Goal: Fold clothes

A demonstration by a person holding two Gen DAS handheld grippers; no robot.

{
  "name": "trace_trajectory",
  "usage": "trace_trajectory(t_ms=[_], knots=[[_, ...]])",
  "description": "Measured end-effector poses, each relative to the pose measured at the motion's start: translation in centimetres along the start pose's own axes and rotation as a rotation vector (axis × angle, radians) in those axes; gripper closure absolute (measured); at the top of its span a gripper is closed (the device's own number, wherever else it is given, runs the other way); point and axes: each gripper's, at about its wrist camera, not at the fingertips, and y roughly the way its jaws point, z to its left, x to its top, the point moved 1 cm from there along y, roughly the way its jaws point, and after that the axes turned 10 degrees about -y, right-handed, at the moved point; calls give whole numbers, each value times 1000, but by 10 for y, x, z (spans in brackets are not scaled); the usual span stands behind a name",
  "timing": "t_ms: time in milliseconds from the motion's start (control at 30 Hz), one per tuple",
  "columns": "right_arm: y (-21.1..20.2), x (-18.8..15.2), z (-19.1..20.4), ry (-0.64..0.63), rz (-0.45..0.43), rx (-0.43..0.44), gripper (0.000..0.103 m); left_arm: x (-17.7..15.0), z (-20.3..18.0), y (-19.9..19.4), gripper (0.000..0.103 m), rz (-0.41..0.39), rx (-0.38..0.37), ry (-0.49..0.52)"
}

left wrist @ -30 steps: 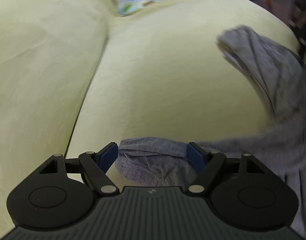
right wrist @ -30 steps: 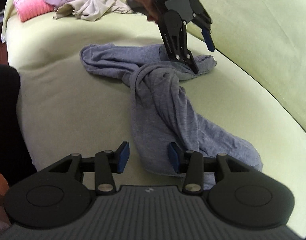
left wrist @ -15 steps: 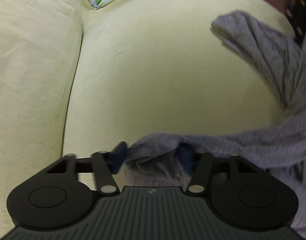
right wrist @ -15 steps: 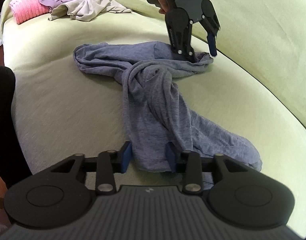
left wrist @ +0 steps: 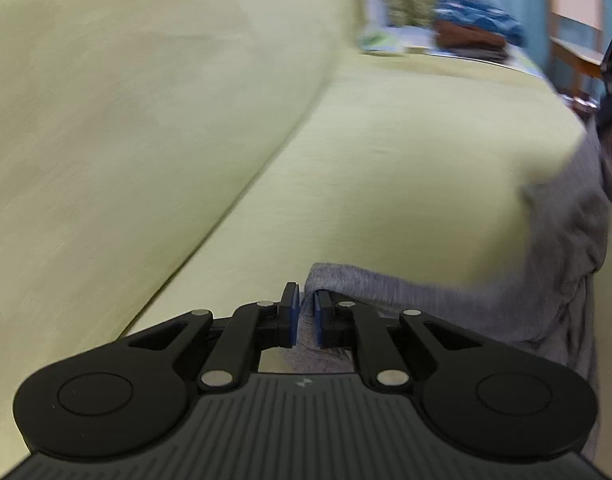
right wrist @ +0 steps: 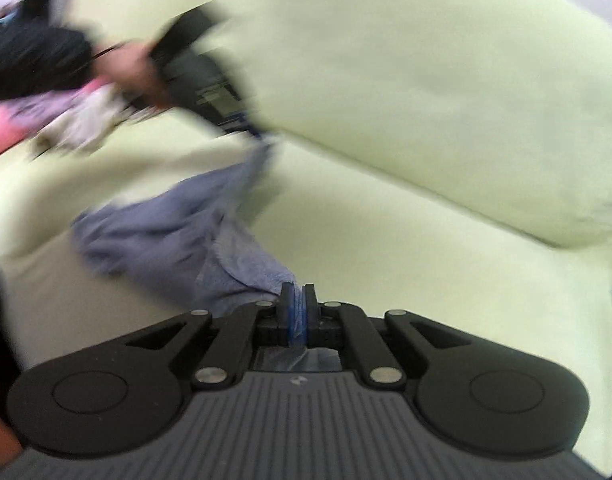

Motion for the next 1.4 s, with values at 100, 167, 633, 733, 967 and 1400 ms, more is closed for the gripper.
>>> trace_trajectory(t_ms=[100,167,633,733,967,1400], knots=[[29,16,-47,24,9,-133,102,1,11,11,94,18,91,-56],[48,20,-58,17,28,-160,102,1,19,20,94,26,144,-96],[105,8,-88,165,114,-179,72,-49,31,22,65,53,63,-270],[80,-9,-70,189,112,-88,72,-59,31,15,65,64,17,-281],[61,-50,-28,232,158,108,71,-56,40,23,58,43,-121,-311],[93,-57,-17,179,147,185,70,-42,36,60,55,18,-240,-346]])
